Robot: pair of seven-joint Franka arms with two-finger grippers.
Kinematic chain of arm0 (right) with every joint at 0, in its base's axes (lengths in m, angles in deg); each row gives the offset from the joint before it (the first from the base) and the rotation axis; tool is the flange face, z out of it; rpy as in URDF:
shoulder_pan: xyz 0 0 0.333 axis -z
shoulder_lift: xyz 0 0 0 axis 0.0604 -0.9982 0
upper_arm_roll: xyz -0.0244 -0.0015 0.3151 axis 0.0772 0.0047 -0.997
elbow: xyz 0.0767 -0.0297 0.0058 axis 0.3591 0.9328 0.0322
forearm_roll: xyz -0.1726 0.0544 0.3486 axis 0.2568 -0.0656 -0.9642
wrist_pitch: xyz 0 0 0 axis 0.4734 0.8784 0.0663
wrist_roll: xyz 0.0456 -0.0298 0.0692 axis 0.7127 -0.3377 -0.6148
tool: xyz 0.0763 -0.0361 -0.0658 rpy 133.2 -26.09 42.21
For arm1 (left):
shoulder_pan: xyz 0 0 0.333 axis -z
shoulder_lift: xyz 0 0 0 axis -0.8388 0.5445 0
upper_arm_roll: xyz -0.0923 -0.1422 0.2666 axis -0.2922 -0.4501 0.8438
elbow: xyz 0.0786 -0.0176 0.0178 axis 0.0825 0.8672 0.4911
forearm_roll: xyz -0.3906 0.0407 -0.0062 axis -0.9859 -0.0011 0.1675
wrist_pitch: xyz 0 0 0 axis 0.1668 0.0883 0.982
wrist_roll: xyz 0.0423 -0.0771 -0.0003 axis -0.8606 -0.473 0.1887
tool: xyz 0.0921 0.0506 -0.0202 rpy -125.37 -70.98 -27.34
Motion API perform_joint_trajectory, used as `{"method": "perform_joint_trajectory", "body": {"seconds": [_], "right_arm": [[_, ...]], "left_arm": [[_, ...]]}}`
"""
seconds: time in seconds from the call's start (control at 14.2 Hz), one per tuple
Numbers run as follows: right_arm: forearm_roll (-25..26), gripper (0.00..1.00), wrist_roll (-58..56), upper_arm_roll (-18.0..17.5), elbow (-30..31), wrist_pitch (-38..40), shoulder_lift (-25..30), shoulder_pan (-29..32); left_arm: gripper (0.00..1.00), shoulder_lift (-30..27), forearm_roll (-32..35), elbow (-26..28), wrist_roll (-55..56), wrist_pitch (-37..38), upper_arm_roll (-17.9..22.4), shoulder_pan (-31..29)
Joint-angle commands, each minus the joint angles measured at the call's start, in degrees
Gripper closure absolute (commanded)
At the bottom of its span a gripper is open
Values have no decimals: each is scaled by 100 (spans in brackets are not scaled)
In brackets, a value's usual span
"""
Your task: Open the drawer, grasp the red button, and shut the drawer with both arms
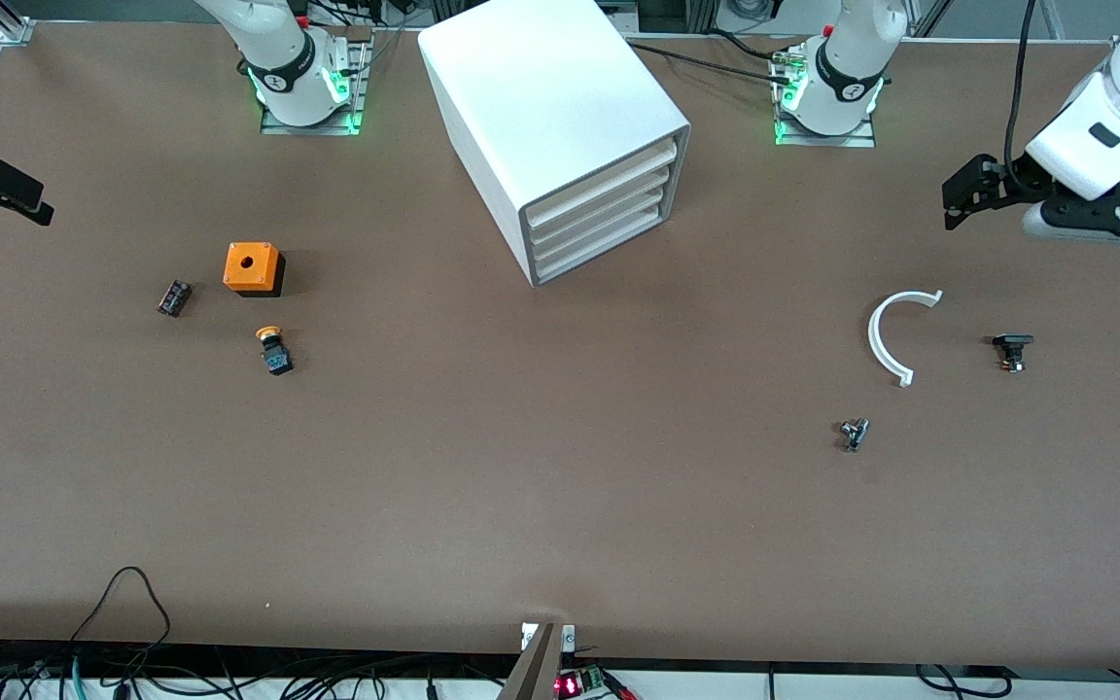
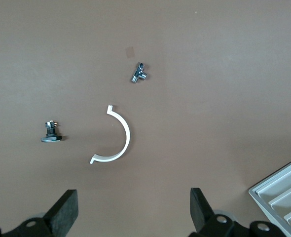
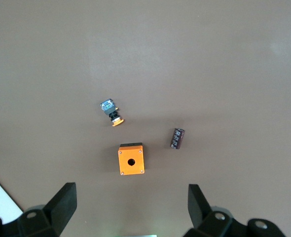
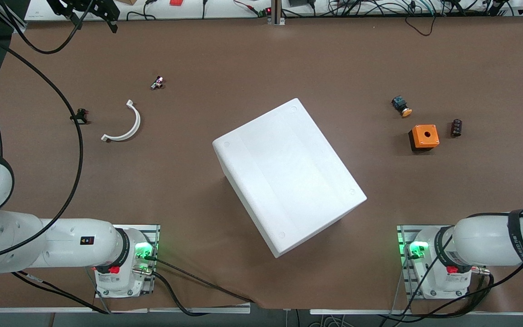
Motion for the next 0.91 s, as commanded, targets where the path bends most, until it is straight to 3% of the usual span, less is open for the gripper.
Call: {"method": "perform_joint_trajectory", "body": {"seconds": [0.0, 0.28, 0.35, 0.56, 0.84], "right_arm": [[-83, 0, -74, -62, 80, 34, 91, 71], [-30, 0, -3, -168, 80, 34, 100, 71], [-39, 0, 14, -168, 80, 42, 100, 71], [-39, 0, 23, -168, 80, 34, 100, 71], [-48, 0, 23, -150, 80, 34, 91, 71]], "left_arm": [[0, 261, -30, -87, -53, 149, -14, 14], [0, 726, -161, 194, -105, 105, -75, 14], [0, 823, -484, 282, -114, 122, -93, 14], [0, 1498, -1748, 616, -132, -43, -84, -3], [0, 1913, -3989, 1941, -585, -1027, -294, 6]]}}
